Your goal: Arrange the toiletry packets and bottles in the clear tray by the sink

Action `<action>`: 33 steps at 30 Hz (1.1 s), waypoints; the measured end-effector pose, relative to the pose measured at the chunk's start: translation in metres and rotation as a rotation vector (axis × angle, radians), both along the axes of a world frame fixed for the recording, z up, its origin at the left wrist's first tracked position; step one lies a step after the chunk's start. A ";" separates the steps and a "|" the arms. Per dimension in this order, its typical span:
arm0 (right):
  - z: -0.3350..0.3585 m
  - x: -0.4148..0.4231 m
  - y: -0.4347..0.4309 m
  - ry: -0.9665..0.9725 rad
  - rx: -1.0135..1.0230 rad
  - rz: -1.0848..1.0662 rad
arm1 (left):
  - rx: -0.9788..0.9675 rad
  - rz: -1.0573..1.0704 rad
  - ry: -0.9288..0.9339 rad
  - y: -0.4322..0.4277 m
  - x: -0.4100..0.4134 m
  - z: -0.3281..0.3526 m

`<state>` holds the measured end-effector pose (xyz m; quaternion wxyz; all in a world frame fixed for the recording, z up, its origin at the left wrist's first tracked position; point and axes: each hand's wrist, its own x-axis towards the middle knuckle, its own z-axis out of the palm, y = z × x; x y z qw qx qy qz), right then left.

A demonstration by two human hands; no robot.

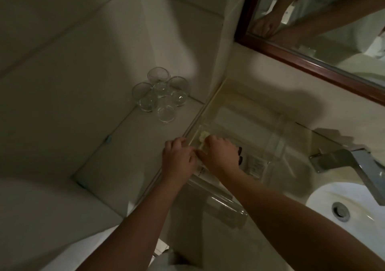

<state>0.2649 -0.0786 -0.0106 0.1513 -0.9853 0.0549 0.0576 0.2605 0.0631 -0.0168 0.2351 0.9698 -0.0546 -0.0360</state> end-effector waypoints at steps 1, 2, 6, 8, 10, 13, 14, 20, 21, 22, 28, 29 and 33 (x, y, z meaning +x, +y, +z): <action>-0.001 0.001 0.001 -0.009 0.007 -0.013 | 0.017 0.004 0.012 0.000 0.000 -0.001; -0.001 0.001 0.002 -0.019 0.011 -0.024 | 0.028 0.005 0.016 0.001 -0.001 -0.001; -0.001 0.003 0.002 -0.032 -0.023 -0.047 | 0.013 0.017 0.016 0.002 -0.002 -0.002; -0.003 0.003 0.003 -0.034 -0.049 -0.041 | 0.007 0.028 0.016 0.002 -0.002 -0.002; -0.004 0.002 0.003 -0.044 -0.061 -0.025 | 0.013 0.033 0.015 0.002 -0.002 -0.002; -0.005 0.001 0.001 -0.045 -0.024 -0.011 | 0.033 0.021 0.018 0.004 -0.001 -0.002; -0.005 0.001 -0.001 -0.036 -0.007 -0.006 | 0.041 0.019 0.023 0.004 -0.001 -0.001; -0.006 0.005 -0.001 0.008 0.048 -0.006 | 0.062 0.015 0.041 0.005 0.001 0.000; -0.006 0.006 0.001 0.010 0.043 -0.015 | 0.063 0.012 0.039 0.005 0.001 0.000; -0.006 0.006 0.003 0.010 0.030 -0.025 | 0.061 0.010 0.036 0.005 0.001 0.001; -0.003 0.000 0.006 -0.019 -0.041 -0.076 | 0.072 -0.019 0.034 0.006 -0.001 0.003; -0.002 0.000 0.006 -0.010 -0.041 -0.072 | 0.074 -0.023 0.032 0.007 -0.001 0.003; 0.004 -0.005 -0.002 -0.029 -0.003 -0.056 | 0.094 -0.027 0.015 0.010 -0.002 0.000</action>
